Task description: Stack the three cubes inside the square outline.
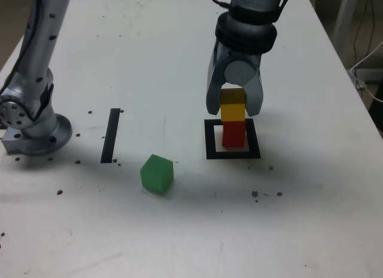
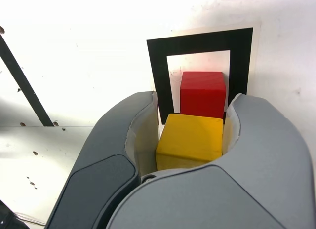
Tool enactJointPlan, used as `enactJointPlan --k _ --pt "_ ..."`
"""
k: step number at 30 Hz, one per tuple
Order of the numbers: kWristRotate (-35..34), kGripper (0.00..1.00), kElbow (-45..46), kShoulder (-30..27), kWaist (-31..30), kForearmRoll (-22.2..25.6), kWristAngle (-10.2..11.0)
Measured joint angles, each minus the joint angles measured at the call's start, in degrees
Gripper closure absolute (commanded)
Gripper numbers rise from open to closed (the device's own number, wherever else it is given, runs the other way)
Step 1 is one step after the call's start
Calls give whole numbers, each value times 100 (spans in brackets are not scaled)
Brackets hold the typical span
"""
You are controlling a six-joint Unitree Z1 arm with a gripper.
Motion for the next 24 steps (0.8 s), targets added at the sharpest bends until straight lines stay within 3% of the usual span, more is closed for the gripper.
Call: enactJointPlan --k 24 --pt "133 72 -86 341 147 -104 -28"
